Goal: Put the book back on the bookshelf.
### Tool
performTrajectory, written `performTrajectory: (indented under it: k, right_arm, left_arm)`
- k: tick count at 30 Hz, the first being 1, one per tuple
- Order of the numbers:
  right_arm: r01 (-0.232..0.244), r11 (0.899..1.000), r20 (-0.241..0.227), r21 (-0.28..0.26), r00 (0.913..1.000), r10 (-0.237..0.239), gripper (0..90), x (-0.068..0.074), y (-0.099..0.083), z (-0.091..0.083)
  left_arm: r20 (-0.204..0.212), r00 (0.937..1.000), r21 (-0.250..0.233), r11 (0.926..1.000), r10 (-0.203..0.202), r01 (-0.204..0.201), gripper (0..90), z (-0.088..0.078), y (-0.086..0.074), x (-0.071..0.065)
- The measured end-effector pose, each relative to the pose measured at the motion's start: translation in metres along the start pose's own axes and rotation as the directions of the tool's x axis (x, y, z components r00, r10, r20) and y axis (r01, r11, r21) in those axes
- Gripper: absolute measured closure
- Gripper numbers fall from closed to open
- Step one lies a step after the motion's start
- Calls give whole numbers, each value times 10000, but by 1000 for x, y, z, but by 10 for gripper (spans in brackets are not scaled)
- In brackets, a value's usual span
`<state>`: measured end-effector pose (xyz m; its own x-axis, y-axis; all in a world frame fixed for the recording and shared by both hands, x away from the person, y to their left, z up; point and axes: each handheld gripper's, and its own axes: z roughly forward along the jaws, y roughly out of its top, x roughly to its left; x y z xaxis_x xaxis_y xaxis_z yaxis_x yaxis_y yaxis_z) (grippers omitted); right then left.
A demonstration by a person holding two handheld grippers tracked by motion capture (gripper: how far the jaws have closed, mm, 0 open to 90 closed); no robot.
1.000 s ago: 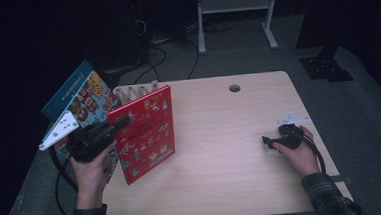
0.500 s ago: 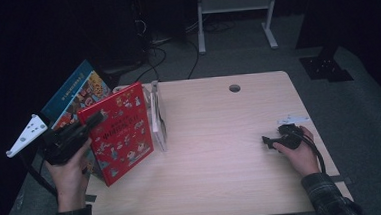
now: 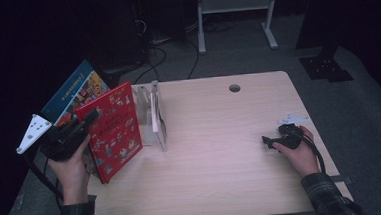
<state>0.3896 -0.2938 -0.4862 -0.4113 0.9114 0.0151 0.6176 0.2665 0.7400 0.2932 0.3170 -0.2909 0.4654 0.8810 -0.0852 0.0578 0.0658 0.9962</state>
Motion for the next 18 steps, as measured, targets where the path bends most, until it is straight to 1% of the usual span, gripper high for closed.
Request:
performTrajectory:
  k: [3,5,6,7,8,12,18]
  right_arm:
    - [-1,10000,3,-1,10000,1,174,0,0,0]
    - [1,10000,1,-1,10000,-1,174,0,0,0]
    - [0,10000,3,0,10000,0,174,0,0,0]
    - [8,10000,-1,-5,10000,-8,174,0,0,0]
    - [1,10000,-2,-5,10000,-1,173,0,0,0]
    - [-11,10000,0,2,10000,11,172,0,0,0]
    - [-6,10000,-2,1,10000,6,172,0,0,1]
  left_arm:
    - [-229,9997,-17,10000,-11,11,797,5,-3,1]
    - [-269,9996,-2,10000,-12,12,797,7,-3,2]
    - [-443,9990,-50,10000,-32,30,797,12,-4,4]
    - [-528,9986,-19,10000,4,-5,797,15,-4,5]
    - [-630,9980,-119,9999,-37,30,797,18,-4,5]
    - [-883,9960,-137,9998,149,-162,797,29,-4,6]
    - [-1179,9927,-48,9996,267,-274,797,44,-7,10]
